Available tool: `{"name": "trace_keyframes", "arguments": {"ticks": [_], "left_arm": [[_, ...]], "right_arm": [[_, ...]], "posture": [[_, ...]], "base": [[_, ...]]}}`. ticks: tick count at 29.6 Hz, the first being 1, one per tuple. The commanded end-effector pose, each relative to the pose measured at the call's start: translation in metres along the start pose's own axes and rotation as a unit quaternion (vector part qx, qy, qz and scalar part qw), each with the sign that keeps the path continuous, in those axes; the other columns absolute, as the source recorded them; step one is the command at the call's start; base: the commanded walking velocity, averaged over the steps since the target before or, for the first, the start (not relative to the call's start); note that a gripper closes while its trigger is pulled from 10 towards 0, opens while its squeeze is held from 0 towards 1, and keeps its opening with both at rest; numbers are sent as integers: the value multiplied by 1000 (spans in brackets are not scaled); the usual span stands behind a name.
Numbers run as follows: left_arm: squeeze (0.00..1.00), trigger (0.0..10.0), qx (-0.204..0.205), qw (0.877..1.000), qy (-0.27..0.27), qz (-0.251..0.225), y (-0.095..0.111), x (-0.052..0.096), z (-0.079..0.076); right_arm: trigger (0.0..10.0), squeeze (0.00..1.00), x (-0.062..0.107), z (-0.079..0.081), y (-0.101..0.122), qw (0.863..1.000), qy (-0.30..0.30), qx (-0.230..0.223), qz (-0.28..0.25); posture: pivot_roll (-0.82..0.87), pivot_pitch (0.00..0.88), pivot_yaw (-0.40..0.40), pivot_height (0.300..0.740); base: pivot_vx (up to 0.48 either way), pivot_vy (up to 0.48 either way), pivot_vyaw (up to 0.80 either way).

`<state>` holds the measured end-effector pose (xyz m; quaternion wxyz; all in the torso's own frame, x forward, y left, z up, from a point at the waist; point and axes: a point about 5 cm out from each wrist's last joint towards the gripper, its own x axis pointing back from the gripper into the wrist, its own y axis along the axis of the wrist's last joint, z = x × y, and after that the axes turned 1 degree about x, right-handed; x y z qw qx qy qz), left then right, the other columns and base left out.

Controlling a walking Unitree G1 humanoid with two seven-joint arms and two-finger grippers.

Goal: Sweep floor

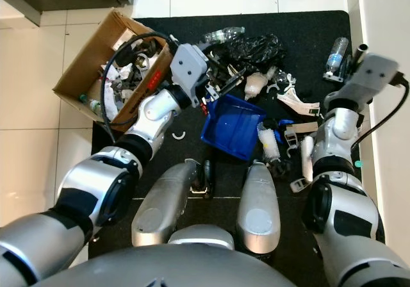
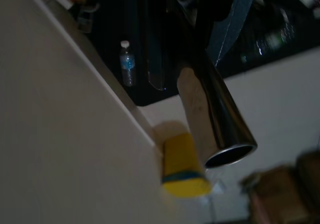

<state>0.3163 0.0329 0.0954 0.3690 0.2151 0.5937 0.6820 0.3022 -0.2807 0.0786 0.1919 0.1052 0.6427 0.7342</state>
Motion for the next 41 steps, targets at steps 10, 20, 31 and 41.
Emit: {"name": "trace_keyframes", "arguments": {"ticks": [10, 20, 31, 41], "left_arm": [[627, 10000, 11, 1000, -10, 4, -4, -1, -11], [631, 10000, 15, 1000, -8, 3, -4, -2, -13], [655, 10000, 19, 1000, -2, 5, -3, -5, -13], [675, 10000, 53, 998, 33, 9, -2, -8, -3]], "right_arm": [[10000, 0, 2, 66, -3, 976, 91, -200, 0], [10000, 0, 14, 94, -2, 964, 141, -224, -1], [10000, 0, 9, 108, 44, 926, 175, -328, -59], [10000, 0, 1, 76, 84, 932, 164, -293, -134]], "posture": [[-33, 262, 101, 740], [-53, 258, 88, 740], [-78, 240, 73, 740], [-89, 214, 68, 740]], "base": [[0, 0, 0], [0, 0, 0], [0, 0, 0], [0, 0, 0]]}}
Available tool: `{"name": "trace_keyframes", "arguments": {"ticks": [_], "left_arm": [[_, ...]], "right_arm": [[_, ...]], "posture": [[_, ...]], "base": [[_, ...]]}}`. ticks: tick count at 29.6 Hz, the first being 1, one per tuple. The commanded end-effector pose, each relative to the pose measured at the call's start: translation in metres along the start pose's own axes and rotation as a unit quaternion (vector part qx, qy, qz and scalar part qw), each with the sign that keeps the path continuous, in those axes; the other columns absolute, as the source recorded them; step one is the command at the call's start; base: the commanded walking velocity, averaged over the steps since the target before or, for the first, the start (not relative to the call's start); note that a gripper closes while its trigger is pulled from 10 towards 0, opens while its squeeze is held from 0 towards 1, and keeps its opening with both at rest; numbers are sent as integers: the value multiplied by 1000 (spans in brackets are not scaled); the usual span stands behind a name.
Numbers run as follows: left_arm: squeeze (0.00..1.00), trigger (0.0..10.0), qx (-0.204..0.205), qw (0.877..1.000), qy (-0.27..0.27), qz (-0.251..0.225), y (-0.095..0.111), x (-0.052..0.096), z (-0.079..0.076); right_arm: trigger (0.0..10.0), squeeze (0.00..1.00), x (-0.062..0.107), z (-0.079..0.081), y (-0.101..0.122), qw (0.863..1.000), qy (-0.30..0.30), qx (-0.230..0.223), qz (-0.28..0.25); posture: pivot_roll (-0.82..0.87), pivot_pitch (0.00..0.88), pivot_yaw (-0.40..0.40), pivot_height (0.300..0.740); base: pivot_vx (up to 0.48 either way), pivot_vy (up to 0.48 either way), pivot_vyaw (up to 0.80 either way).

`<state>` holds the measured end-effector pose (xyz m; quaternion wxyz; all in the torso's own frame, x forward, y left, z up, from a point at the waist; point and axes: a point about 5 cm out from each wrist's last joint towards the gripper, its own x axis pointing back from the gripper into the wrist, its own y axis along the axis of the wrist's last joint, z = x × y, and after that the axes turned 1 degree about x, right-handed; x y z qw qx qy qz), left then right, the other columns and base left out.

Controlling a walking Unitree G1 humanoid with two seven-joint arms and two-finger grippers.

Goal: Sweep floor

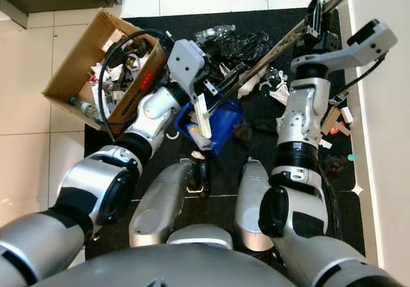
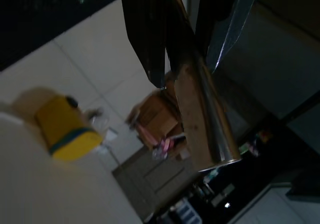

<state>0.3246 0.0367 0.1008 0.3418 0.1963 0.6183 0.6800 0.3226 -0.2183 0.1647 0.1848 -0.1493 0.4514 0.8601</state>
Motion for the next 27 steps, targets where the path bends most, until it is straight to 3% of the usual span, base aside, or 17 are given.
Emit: {"name": "trace_keyframes", "arguments": {"ticks": [1, 2, 4, 7, 9, 13, 16, 17, 19, 20, 23, 27], "left_arm": [[651, 10000, 47, 999, 2, 14, -6, -4, -11], [643, 10000, 77, 996, 14, 30, -8, -3, -4], [643, 10000, 85, 996, 17, 33, -9, -3, -3], [557, 10000, 113, 992, 32, 38, -9, 0, 10], [435, 10000, 130, 989, 55, 35, -7, 6, 26], [420, 10000, 129, 989, 66, 30, -5, 10, 35], [384, 10000, 117, 989, 91, 20, -2, 17, 46], [384, 10000, 117, 989, 91, 20, -2, 17, 46], [384, 10000, 115, 988, 104, -2, 5, 21, 54], [384, 10000, 115, 988, 104, -2, 5, 21, 54], [392, 10000, 107, 986, 126, -29, 13, 26, 59], [392, 10000, 100, 985, 138, -28, 14, 27, 58]], "right_arm": [[10000, 0, -4, 3, 21, 999, 6, -17, -36], [10000, 0, -9, 2, 46, 998, 19, -4, -67], [10000, 0, -9, 2, 52, 997, 22, -1, -74], [10000, 0, -14, -1, 82, 993, 26, 13, -112], [10000, 0, -16, -9, 102, 990, 21, 43, -135], [10000, 0, -14, -16, 109, 989, 9, 66, -135], [10000, 0, -8, -37, 109, 985, -36, 123, -118], [10000, 0, -8, -37, 109, 985, -36, 123, -118], [10000, 0, -1, -53, 106, 973, -77, 198, -85], [10000, 0, -1, -53, 106, 973, -77, 198, -85], [10000, 0, 9, -67, 93, 957, -109, 267, -40], [10000, 0, 12, -69, 77, 961, -113, 254, -14]], "posture": [[-91, 211, 69, 740], [-92, 203, 70, 740], [-92, 203, 70, 740], [-91, 193, 72, 740], [-89, 185, 73, 740], [-83, 176, 72, 740], [-73, 162, 67, 740], [-73, 162, 67, 740], [-65, 148, 62, 740], [-65, 148, 62, 740], [-57, 127, 56, 740], [-50, 112, 53, 740]], "base": [[0, 0, 0], [0, 0, 0], [0, 0, 0], [0, 0, 0], [0, 0, 0], [0, 0, 0], [0, 0, 0], [0, 0, 0], [0, 0, 0], [0, 0, 0], [0, 0, 0], [0, 0, 0]]}}
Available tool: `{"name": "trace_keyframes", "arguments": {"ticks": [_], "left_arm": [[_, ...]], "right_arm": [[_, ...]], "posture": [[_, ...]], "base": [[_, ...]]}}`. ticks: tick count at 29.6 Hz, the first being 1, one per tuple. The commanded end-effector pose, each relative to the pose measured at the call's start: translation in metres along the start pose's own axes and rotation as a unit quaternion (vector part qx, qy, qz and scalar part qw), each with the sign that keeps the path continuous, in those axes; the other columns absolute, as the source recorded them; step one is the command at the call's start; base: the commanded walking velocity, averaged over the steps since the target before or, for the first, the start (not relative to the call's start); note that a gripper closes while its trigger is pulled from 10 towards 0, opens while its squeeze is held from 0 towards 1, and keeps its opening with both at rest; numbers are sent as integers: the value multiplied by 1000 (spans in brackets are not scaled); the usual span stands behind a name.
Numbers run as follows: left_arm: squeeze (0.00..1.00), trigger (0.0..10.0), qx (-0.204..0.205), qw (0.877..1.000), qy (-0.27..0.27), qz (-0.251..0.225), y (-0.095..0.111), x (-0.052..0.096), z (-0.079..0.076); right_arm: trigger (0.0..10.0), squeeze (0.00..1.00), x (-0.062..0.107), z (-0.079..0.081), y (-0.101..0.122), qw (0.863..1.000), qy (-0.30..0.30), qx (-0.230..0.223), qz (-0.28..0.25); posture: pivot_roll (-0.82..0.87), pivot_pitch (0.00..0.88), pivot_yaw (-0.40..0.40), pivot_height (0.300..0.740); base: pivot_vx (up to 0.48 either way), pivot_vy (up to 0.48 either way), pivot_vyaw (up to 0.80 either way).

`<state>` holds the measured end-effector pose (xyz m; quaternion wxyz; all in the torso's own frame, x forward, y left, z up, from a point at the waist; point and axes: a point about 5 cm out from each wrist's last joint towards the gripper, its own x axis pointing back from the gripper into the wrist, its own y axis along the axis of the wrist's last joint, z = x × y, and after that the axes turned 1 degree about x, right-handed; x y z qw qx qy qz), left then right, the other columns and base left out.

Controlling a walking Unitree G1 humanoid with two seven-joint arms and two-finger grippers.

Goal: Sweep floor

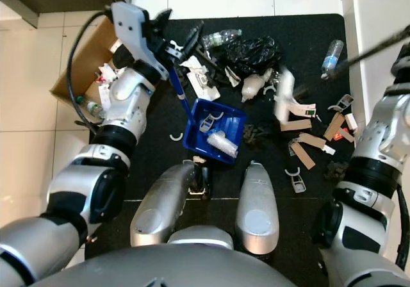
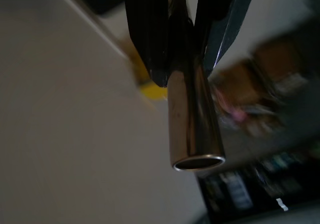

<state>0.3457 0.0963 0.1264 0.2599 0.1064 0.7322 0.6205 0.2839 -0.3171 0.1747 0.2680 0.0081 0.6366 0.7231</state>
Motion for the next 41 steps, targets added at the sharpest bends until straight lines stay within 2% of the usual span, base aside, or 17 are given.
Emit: {"name": "trace_keyframes", "arguments": {"ticks": [1, 3, 4, 6, 14, 19, 23, 26, 27, 29, 30, 31, 33, 35, 37, 40, 41], "left_arm": [[380, 10000, 0, 1000, 2, 16, -6, 4, -1], [314, 10000, -21, 999, 36, 19, -5, 4, 0], [0, 10000, -40, 997, 62, 22, -4, 5, 1], [0, 10000, -62, 994, 85, 31, -4, 6, 1], [0, 10000, -34, 998, 37, 36, -8, 21, -15], [0, 10000, -37, 996, 45, 60, -14, 29, -16], [0, 10000, -41, 995, 72, 56, -8, 30, -6], [0, 10000, -95, 992, 76, 21, 12, 25, 3], [0, 10000, -95, 992, 76, 21, 12, 25, 3], [0, 10000, -153, 985, 73, -23, 40, 23, 12], [0, 10000, -153, 985, 73, -23, 40, 23, 12], [1000, 10000, -162, 984, 72, -30, 49, 26, 15], [1000, 10000, -160, 984, 72, -29, 51, 27, 16], [1000, 10000, -149, 985, 83, -25, 57, 42, 22], [1000, 10000, -141, 985, 93, -21, 58, 50, 24], [1000, 10000, -82, 990, 117, 7, 50, 71, 23], [902, 10000, -57, 991, 123, 15, 45, 76, 20]], "right_arm": [[10000, 0, 1, 4, 1, 1000, 2, -14, -12], [10000, 0, 3, 16, -9, 999, 13, -31, 5], [10000, 0, 3, 24, -15, 999, 21, -39, 16], [10000, 0, 4, 36, -23, 998, 32, -46, 32], [10000, 0, 9, 59, -43, 995, 64, -45, 68], [10000, 0, 9, 66, -48, 993, 73, -53, 75], [10000, 0, 7, 65, -47, 993, 72, -52, 72], [10000, 0, 7, 62, -48, 994, 70, -48, 72], [10000, 0, 7, 62, -48, 994, 70, -48, 72], [10000, 0, 10, 59, -51, 994, 67, -46, 75], [10000, 0, 10, 59, -51, 994, 67, -46, 75], [10000, 0, 11, 58, -53, 994, 66, -45, 77], [10000, 0, 13, 56, -54, 994, 64, -44, 81], [10000, 0, 15, 55, -57, 994, 61, -42, 85], [10000, 0, 16, 54, -58, 993, 60, -42, 87], [10000, 0, 17, 53, -62, 993, 59, -41, 93], [10000, 0, 17, 53, -63, 993, 60, -40, 95]], "posture": [[-50, 112, 53, 740], [-43, 92, 49, 740], [-38, 80, 46, 740], [-33, 71, 43, 740], [-15, 44, 30, 740], [-9, 42, 29, 740], [-9, 42, 32, 740], [-5, 43, 35, 740], [-5, 43, 35, 740], [-4, 45, 40, 740], [-4, 45, 40, 740], [-4, 45, 40, 740], [-4, 45, 40, 740], [14, 46, 50, 740], [14, 46, 50, 740], [27, 47, 50, 740], [37, 48, 44, 740]], "base": [[0, 0, 0], [0, 0, 0], [0, 0, 0], [0, 0, 0], [0, 0, 0], [0, 0, 0], [0, 0, 0], [0, 0, 0], [0, 0, 0], [0, 0, 0], [0, 0, 0], [0, 0, 0], [0, 0, 0], [0, 0, 0], [0, 0, 0], [0, 0, 0], [0, 0, 0]]}}
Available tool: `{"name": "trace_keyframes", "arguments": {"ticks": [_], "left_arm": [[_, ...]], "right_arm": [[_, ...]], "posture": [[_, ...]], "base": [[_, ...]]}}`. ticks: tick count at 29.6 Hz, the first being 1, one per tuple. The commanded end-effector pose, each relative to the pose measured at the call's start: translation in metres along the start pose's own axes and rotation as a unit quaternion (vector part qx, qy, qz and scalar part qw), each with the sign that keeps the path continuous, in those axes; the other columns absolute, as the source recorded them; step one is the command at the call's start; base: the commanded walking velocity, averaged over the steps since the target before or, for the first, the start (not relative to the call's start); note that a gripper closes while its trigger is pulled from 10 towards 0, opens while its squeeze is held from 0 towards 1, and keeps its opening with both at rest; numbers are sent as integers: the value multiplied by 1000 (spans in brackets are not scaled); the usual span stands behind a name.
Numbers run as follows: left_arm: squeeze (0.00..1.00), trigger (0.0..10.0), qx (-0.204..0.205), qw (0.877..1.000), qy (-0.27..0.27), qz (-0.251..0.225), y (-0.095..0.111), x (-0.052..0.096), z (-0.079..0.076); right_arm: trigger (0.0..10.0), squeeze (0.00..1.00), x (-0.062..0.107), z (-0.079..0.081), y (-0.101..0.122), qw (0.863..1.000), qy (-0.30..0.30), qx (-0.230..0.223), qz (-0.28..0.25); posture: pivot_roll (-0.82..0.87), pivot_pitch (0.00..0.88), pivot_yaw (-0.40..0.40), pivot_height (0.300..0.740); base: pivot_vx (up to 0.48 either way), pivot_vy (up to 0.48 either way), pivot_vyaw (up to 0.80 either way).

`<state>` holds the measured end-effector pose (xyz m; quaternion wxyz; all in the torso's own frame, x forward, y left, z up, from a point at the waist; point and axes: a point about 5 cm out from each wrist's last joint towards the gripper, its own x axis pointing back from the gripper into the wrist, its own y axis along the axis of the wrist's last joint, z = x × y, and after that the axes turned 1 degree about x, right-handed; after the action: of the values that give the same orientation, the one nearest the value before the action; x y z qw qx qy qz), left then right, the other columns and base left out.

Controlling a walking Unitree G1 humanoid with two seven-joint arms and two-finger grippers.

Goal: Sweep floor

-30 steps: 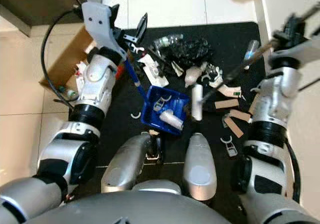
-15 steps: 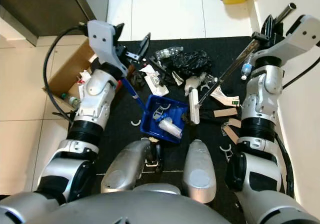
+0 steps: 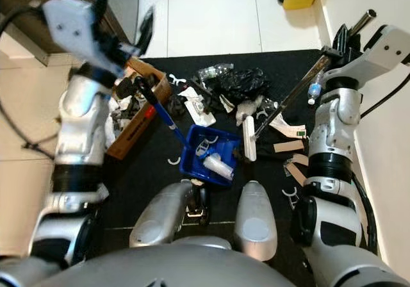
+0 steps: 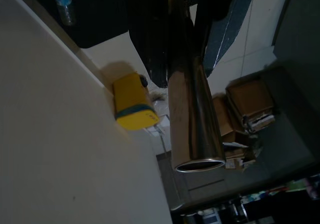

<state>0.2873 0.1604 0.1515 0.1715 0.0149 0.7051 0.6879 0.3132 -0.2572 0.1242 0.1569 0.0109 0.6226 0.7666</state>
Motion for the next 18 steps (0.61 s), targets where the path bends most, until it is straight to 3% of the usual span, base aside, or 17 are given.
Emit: {"name": "trace_keyframes", "arguments": {"ticks": [1, 2, 4, 9, 13, 16, 18], "left_arm": [[902, 10000, 22, 1000, 1, 10, -1, 3, -2], [0, 10000, 35, 999, 15, 24, -8, 9, -3], [0, 10000, 48, 996, 31, 64, -24, 21, -4], [0, 10000, 35, 990, 24, 132, -53, 41, -7], [0, 10000, 33, 989, 23, 144, -58, 44, -7], [0, 10000, 1, 983, 13, 186, -86, 42, 0], [0, 10000, -4, 981, 14, 194, -91, 41, 2]], "right_arm": [[10000, 0, 2, -2, -2, 1000, -5, -5, 1], [10000, 0, 1, -2, -3, 1000, -3, -5, 3], [10000, 0, -1, 0, -5, 1000, 1, -4, 7], [10000, 0, -4, 2, -6, 1000, 5, -4, 10], [10000, 0, -4, 3, -7, 1000, 6, -4, 10], [10000, 0, -7, 6, -7, 1000, 11, -5, 10], [10000, 0, -7, 7, -7, 1000, 13, -5, 9]], "posture": [[37, 48, 44, 740], [41, 48, 41, 740], [44, 47, 36, 740], [49, 44, 28, 740], [50, 42, 25, 740], [36, 43, 19, 740], [36, 43, 19, 740]], "base": [[0, 0, 0], [0, 0, 0], [0, 0, 0], [0, 0, 0], [0, 0, 0], [0, 0, 0], [0, 0, 0]]}}
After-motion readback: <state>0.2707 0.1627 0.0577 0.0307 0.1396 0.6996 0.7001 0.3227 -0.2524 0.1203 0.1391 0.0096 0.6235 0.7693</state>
